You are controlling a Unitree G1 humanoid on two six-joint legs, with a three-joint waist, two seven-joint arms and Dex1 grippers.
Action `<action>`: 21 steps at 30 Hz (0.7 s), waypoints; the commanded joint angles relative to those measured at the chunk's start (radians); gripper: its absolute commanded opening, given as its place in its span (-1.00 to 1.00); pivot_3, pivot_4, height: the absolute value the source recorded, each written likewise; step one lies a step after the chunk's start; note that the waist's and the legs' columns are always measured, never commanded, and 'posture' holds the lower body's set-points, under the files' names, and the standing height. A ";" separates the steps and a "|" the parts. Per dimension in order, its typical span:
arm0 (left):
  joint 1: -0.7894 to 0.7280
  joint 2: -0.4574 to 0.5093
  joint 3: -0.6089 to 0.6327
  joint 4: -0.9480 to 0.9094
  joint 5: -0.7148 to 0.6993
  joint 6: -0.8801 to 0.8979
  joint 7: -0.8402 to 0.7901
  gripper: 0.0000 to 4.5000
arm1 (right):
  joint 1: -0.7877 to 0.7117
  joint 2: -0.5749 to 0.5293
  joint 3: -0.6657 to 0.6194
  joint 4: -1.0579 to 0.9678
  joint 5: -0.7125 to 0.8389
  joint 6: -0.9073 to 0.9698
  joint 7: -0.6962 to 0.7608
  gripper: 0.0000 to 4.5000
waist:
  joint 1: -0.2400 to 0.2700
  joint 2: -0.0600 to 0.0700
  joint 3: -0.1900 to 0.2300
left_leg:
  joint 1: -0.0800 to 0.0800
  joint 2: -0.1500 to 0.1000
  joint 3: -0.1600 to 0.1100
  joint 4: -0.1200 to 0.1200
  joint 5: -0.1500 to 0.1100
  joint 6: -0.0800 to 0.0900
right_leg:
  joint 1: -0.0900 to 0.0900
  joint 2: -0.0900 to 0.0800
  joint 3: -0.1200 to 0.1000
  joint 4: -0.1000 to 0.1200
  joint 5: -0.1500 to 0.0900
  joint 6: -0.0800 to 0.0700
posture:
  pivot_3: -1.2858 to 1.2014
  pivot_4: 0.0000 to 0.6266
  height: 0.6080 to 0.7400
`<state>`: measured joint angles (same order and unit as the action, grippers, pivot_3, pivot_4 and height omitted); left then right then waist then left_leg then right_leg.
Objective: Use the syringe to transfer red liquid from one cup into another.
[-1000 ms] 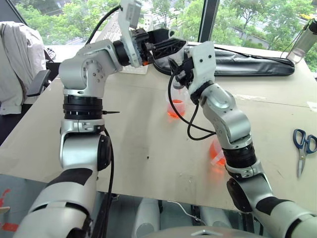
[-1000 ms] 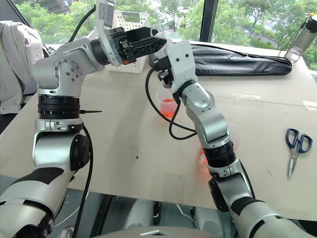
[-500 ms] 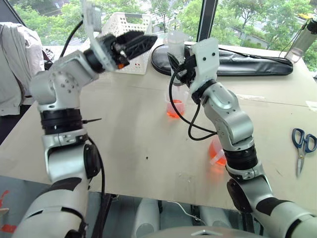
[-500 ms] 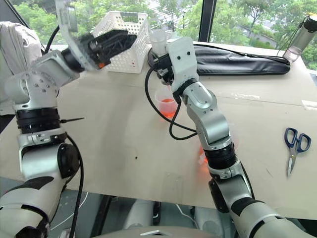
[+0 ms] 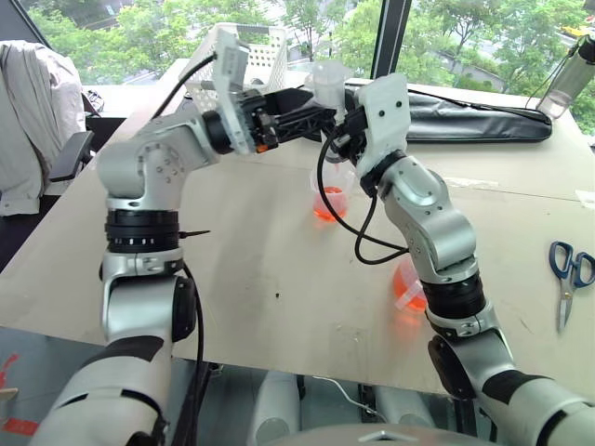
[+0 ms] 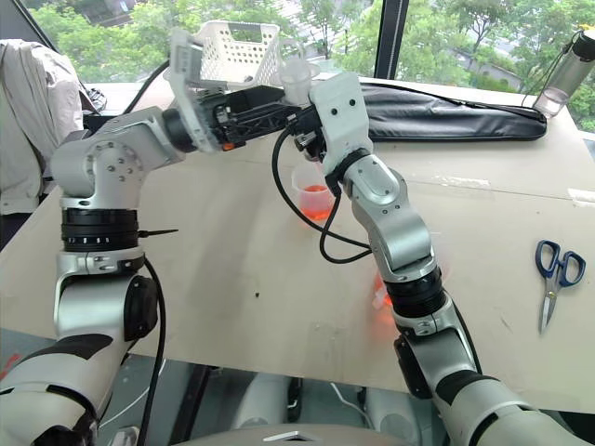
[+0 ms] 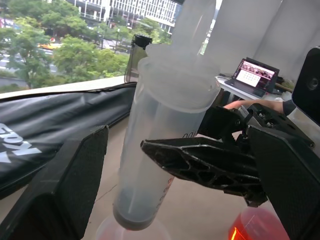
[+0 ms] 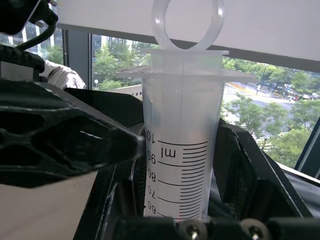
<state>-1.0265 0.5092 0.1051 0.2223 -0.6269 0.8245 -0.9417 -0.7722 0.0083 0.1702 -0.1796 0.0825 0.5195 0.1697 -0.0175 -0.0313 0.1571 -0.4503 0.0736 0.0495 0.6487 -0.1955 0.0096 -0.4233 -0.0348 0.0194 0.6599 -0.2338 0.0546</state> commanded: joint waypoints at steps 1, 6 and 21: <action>-0.055 -0.009 -0.003 0.023 0.024 -0.045 0.008 1.00 | -0.014 0.004 0.006 -0.055 -0.006 -0.032 0.007 -0.35 | 0.000 0.000 0.000 | 0.000 0.000 0.000 0.000 0.000 0.000 | 0.000 0.000 0.000 0.000 0.000 0.000 | 0.03 -0.52 0.75; -0.069 -0.024 -0.022 0.052 0.050 -0.069 -0.005 0.77 | -0.015 0.002 0.009 -0.058 -0.008 -0.040 0.009 -0.35 | 0.002 0.000 0.000 | 0.000 0.000 0.000 0.000 0.000 0.000 | 0.000 0.000 0.000 0.000 0.000 0.000 | 0.03 -0.52 0.75; -0.057 -0.027 -0.025 0.048 0.069 -0.085 -0.026 -0.31 | -0.008 -0.014 -0.012 -0.089 0.031 0.011 0.062 0.77 | 0.003 0.000 0.000 | 0.000 0.000 0.000 0.000 0.000 0.000 | 0.000 0.000 0.000 0.000 0.000 0.000 | 0.03 -0.52 0.75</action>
<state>-1.0718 0.4789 0.0722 0.2823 -0.5539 0.7489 -0.9648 -0.7604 -0.0016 0.1700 -0.1869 0.0970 0.5432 0.2162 -0.0147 -0.0314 0.1571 -0.4506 0.0736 0.0494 0.6488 -0.1955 0.0096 -0.4232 -0.0348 0.0193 0.6596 -0.2337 0.0546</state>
